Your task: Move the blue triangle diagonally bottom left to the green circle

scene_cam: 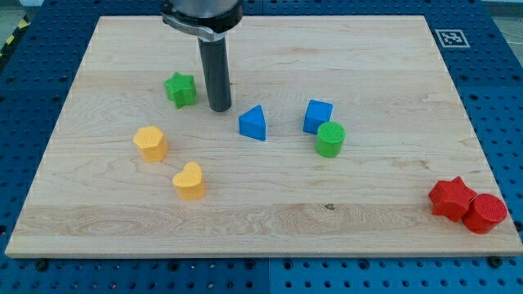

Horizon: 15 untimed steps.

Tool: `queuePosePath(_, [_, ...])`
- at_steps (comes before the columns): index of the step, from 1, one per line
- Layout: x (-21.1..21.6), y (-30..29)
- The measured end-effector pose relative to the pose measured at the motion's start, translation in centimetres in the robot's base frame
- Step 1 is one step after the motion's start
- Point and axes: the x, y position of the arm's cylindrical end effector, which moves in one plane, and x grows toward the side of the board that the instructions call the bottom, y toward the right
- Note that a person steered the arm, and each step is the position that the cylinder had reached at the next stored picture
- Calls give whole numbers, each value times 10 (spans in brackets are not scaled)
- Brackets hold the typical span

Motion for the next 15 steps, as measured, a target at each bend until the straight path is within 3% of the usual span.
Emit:
queuePosePath(7, [21, 70])
queuePosePath(11, [89, 92])
queuePosePath(15, [32, 23])
